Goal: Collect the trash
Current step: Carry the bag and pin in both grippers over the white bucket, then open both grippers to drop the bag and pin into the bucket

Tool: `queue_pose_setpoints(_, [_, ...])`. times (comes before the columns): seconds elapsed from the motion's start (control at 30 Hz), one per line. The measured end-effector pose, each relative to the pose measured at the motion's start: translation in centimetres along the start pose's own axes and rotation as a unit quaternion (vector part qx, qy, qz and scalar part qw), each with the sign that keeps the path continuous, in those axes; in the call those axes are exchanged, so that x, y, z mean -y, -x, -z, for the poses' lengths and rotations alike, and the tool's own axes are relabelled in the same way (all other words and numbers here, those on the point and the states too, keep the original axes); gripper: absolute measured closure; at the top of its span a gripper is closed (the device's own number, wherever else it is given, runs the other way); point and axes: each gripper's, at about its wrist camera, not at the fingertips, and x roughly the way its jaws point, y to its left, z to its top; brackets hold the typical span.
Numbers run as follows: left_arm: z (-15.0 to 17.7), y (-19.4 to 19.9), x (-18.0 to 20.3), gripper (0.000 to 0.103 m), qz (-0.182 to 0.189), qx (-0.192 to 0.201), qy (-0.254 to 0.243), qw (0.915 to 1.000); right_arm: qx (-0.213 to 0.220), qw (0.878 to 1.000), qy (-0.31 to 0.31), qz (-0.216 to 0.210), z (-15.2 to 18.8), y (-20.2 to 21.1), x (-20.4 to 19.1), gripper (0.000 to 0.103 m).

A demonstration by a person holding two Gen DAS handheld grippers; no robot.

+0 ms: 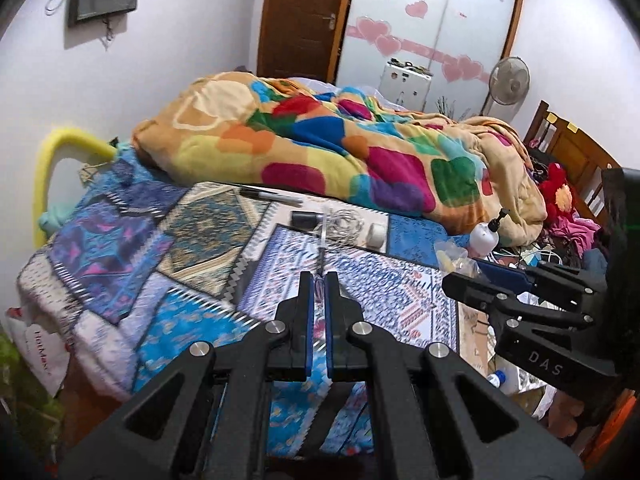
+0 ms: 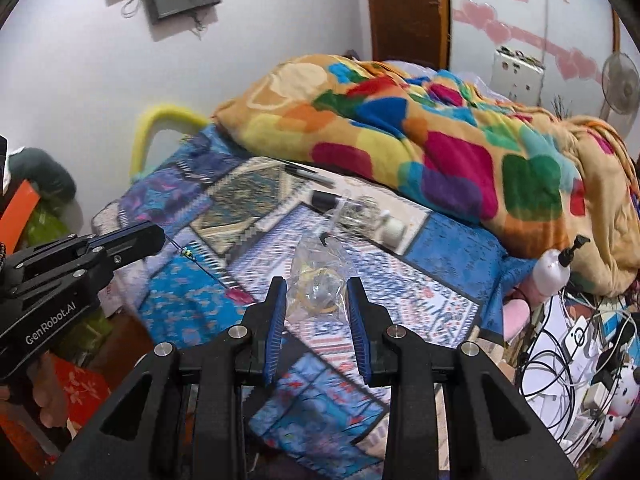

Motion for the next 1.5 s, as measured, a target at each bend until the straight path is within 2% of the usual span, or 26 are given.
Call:
queue_pose_setpoints(0.23, [2.6,5.4,-4.1,0.100,-0.033,0.013,0.018,0.9992,0.004,0.999,0.033,-0.025,0.8,1.7,-5.7,0.075])
queue_pose_setpoints(0.47, [6.1,9.6,-8.9,0.100,-0.065,0.010,0.050,0.9966,0.003,0.996,0.067,-0.054,2.1,2.3,-11.4,0.075])
queue_pose_setpoints(0.77, [11.2,13.3,-14.3,0.100,-0.114,-0.003,0.083,0.9900,-0.025,0.989,0.114,-0.096,4.1,0.5,-18.8,0.075])
queue_pose_setpoints(1.03, [16.3,13.4,-19.9,0.100,-0.134,-0.040,0.144,0.9796,-0.073,0.975,0.162,-0.130,6.4,-3.2,-25.3,0.075])
queue_pose_setpoints(1.3, [21.7,10.7,-24.6,0.100,-0.130,-0.090,0.187,0.9695,-0.137,0.959,0.202,-0.146,8.7,-8.6,-30.5,0.075])
queue_pose_setpoints(1.4, [24.0,9.0,-26.6,0.100,-0.132,-0.119,0.207,0.9620,-0.161,0.952,0.217,-0.143,9.7,-11.0,-32.0,0.075])
queue_pose_setpoints(1.5, [26.4,7.2,-28.8,0.100,-0.139,-0.149,0.233,0.9509,-0.193,0.943,0.229,-0.142,10.8,-13.6,-33.2,0.075])
